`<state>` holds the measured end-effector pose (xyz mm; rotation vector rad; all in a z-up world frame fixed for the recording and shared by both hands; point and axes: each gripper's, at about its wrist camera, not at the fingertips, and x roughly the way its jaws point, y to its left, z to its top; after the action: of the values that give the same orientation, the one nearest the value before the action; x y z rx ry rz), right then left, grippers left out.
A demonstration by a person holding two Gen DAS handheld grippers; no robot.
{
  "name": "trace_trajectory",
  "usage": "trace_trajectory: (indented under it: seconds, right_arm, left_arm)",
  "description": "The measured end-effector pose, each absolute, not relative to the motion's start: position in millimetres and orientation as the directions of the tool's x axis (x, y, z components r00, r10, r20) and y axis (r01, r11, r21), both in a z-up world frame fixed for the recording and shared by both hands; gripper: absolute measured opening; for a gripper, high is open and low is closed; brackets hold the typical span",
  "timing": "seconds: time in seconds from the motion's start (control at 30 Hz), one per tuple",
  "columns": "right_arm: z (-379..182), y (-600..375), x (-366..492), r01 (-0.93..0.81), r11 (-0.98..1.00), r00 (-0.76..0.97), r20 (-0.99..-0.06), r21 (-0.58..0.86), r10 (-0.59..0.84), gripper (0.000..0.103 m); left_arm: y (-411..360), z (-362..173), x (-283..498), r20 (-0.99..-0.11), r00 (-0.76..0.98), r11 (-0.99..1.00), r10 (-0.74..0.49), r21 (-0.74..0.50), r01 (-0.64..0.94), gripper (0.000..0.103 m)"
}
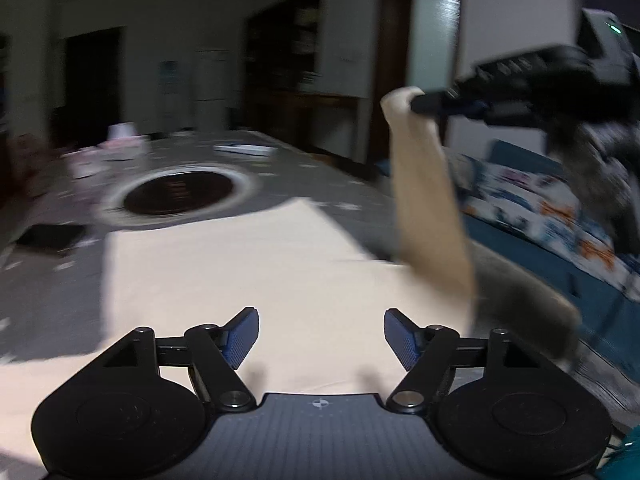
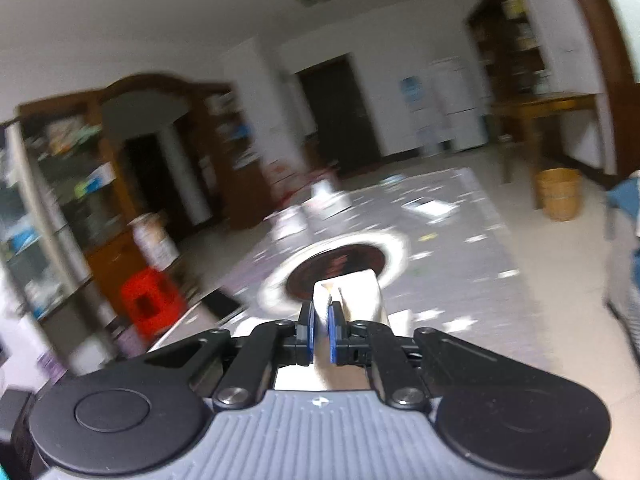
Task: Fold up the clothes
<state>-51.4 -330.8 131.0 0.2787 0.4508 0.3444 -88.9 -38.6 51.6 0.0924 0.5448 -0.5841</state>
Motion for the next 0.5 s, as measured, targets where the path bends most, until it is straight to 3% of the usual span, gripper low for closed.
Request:
trace_trajectory:
  seconds: [0.23, 0.5]
  right_arm:
    - [88, -232, -25, -0.425, 0.837, 0.691, -0.473, 0.345, 0.546, 0.006]
    - [52, -168, -34, -0.539, 0.764, 0.534, -0.557, 0.355, 0.636, 0.012]
  left_arm:
    - [23, 49, -86, -0.525, 0.781, 0.932, -0.34, -0.078, 0.353, 0.074]
    - [39, 48, -91, -0.525, 0.793, 0.947, -0.309, -0.089, 0.309, 0.074]
